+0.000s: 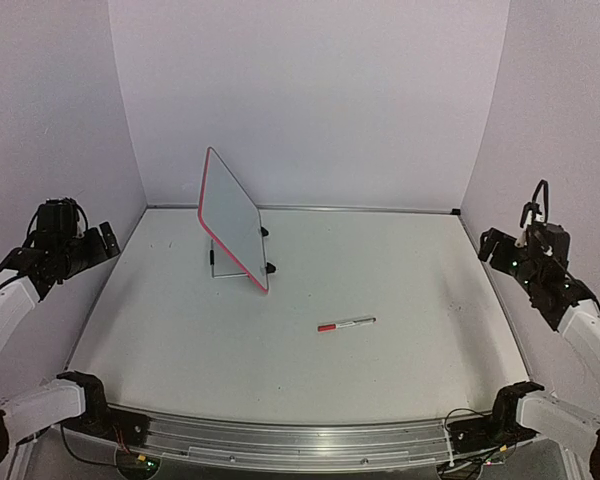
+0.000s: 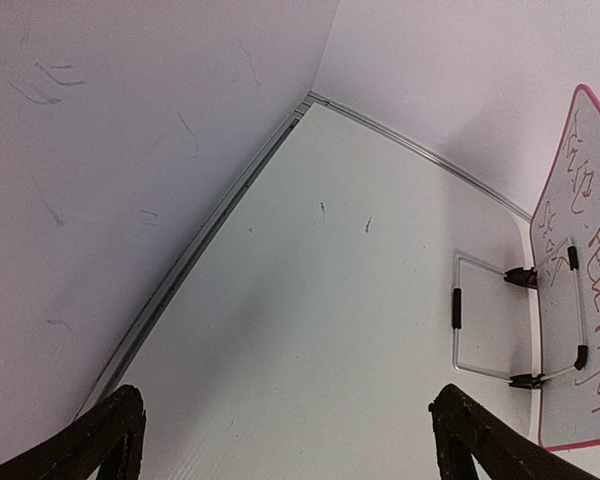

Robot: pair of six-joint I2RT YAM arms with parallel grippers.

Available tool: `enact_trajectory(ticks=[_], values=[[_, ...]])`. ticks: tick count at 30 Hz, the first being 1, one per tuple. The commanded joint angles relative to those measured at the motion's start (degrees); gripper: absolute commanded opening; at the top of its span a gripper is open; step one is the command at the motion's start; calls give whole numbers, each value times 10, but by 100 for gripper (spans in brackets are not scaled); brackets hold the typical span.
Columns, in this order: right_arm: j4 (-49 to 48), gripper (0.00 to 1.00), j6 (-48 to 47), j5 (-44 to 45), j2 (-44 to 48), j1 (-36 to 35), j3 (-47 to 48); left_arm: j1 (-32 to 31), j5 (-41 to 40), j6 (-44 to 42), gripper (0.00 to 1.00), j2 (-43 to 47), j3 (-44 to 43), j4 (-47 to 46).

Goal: Write a sentence on the whiteboard
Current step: Move the whiteboard to the center of the board.

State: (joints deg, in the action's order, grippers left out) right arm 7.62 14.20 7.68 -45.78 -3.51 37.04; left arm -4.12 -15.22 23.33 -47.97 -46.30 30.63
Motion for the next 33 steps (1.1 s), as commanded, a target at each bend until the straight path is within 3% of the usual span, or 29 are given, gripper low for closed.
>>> enact_trajectory(ticks=[1, 7, 11, 15, 20, 26, 33], values=[[-20, 98, -11, -66, -20, 1, 35, 2, 0, -17, 100, -20, -51, 4], [-67, 98, -12, -244, -121, -5, 72, 2, 72, -28, 100, -48, -55, -4], [-67, 98, -30, -267, -197, -81, 113, 2, 128, -2, 100, -74, -45, -8], [-68, 92, -18, -328, -321, -156, 194, 2, 239, 60, 100, -73, 13, -98], [-72, 83, 8, -373, -474, -219, 296, 1, 305, 129, 99, -107, 82, -210], [-91, 72, 52, -396, -642, -268, 423, -4, 351, 151, 97, -188, 100, -271], [-111, 66, 88, -424, -779, -304, 526, -26, 350, 160, 97, -186, 132, -294]])
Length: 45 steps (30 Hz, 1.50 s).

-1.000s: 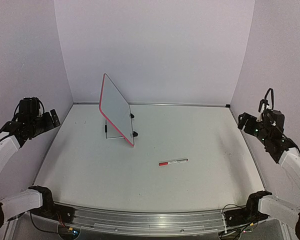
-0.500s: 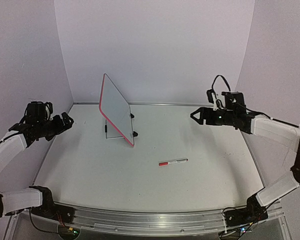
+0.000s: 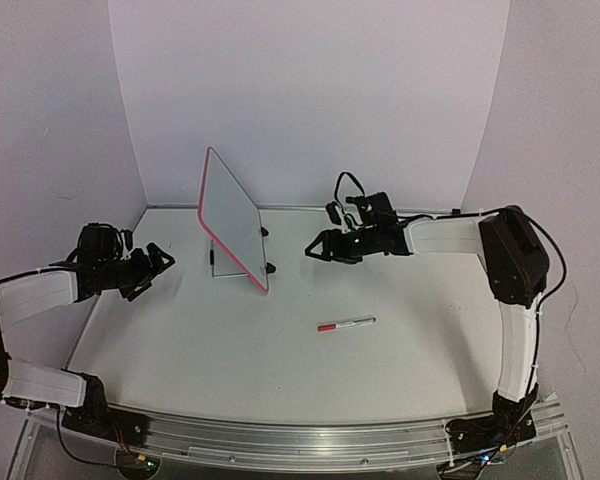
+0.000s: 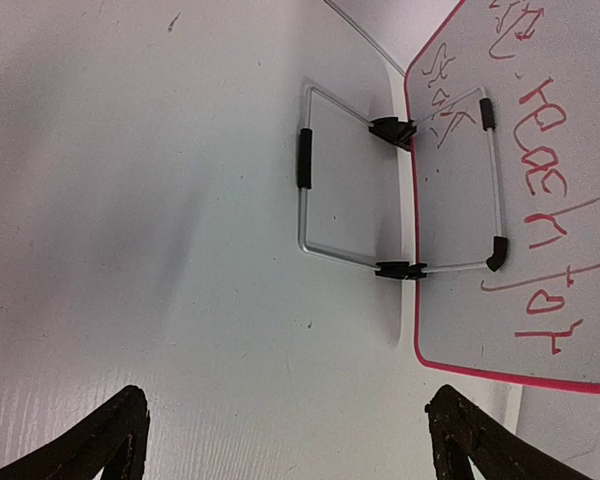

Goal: Write a sentence on the whiteboard
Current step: Move the whiteboard to the center of the board.

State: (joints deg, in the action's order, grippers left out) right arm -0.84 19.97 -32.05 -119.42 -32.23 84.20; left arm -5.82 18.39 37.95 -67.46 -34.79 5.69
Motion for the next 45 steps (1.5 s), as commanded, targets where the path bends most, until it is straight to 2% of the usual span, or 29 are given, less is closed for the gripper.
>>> enact_trajectory(ticks=[1, 8, 16, 24, 28, 37, 45], values=[[-28, 65, 37, -31, -59, -18, 69, -10, 18, 16, 97, 10, 22, -50], [-59, 64, 86, -40, -157, -37, 160, -21, 23, 36, 96, 7, 59, -99], [-68, 59, 117, -62, -258, -44, 282, -37, 30, 56, 95, -26, 77, -142], [-67, 52, 128, -99, -323, -49, 372, -47, 31, 59, 92, -36, 88, -155], [-66, 51, 127, -119, -346, -53, 409, -50, 32, 58, 92, -39, 87, -153], [-60, 52, 117, -153, -349, -57, 395, -55, 28, 55, 92, -30, 89, -142], [-56, 52, 78, -163, -290, -67, 313, -56, 20, 56, 92, -5, 97, -123]])
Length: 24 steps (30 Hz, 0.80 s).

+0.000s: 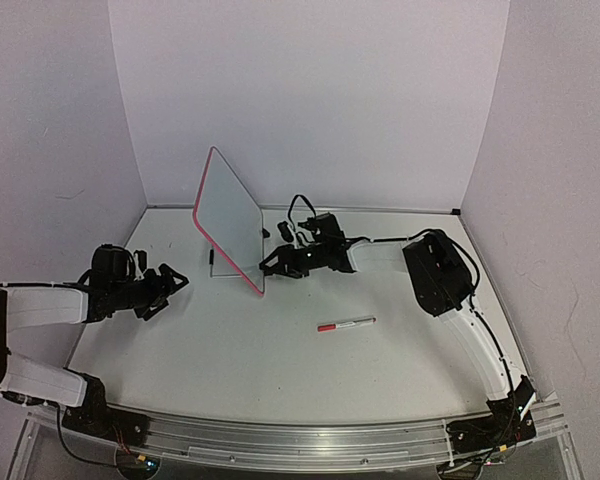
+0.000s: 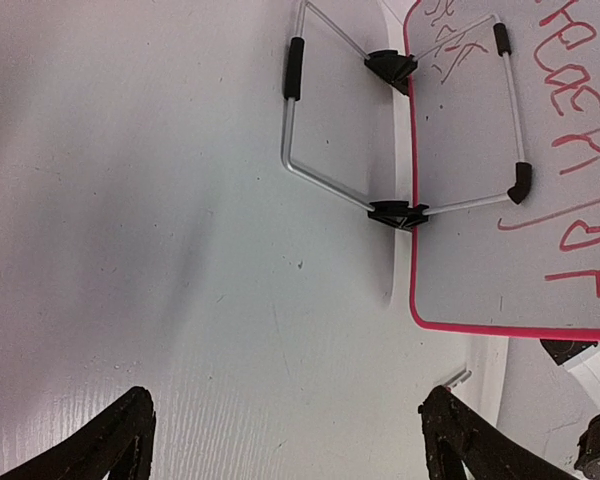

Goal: Write a sentence on the whiteboard
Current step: Move the whiteboard to the center of the board.

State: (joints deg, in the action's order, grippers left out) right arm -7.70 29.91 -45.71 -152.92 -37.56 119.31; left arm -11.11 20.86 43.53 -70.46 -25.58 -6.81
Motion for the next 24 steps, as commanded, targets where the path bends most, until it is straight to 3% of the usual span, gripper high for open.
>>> enact_trajectory(ticks=[1, 8, 11, 17, 24], values=[[13, 52, -23, -27, 52, -14, -48, -3, -5, 0, 92, 28, 6, 5], [13, 51, -46, -20, 88, -28, -97, -3, -17, -2, 92, 55, 13, 24], [15, 50, -67, 22, 101, -31, -118, -3, -22, -5, 92, 61, 12, 35], [18, 56, -93, 121, 117, -27, -145, -3, -29, -8, 92, 81, 13, 56], [22, 61, -109, 125, 99, -17, -116, -3, -36, -13, 93, 98, 9, 65]])
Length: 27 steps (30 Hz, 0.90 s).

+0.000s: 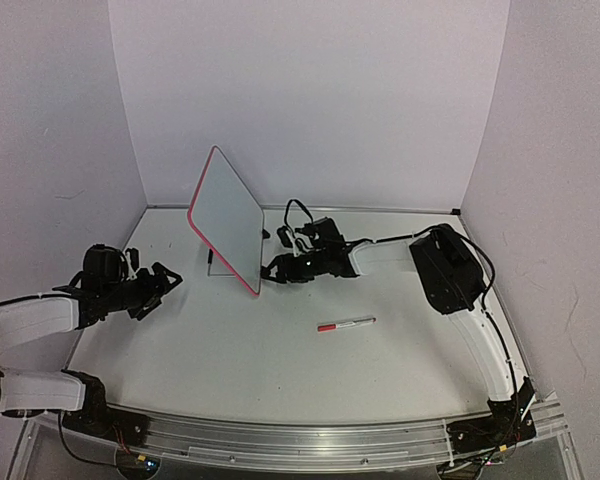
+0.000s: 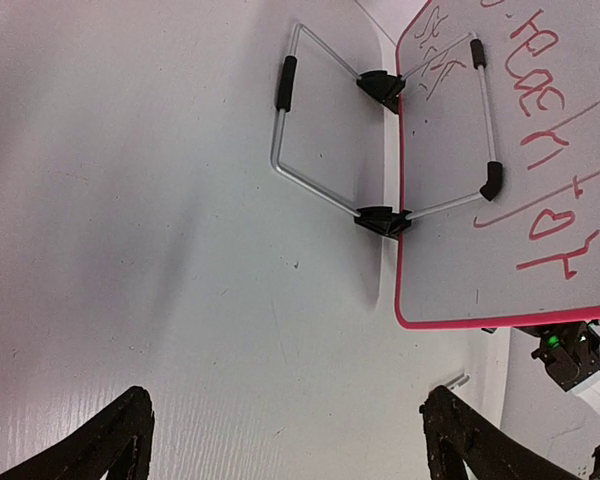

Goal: Write a sentence on the whiteboard
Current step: Move the whiteboard to the center of the board.

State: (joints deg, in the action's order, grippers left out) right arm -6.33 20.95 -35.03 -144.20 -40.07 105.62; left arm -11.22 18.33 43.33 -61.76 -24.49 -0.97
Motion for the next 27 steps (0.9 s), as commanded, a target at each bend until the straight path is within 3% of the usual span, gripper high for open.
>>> enact_trajectory(ticks=[1, 15, 27], values=[[12, 63, -22, 15, 5, 9, 31, -1, -11, -11, 93, 9, -3, 6], [98, 56, -76, -43, -87, 9, 181, -2, -4, -6, 93, -19, -8, -2], [110, 49, -92, -93, -85, 4, 185, -2, -3, -4, 93, -30, -4, -7]])
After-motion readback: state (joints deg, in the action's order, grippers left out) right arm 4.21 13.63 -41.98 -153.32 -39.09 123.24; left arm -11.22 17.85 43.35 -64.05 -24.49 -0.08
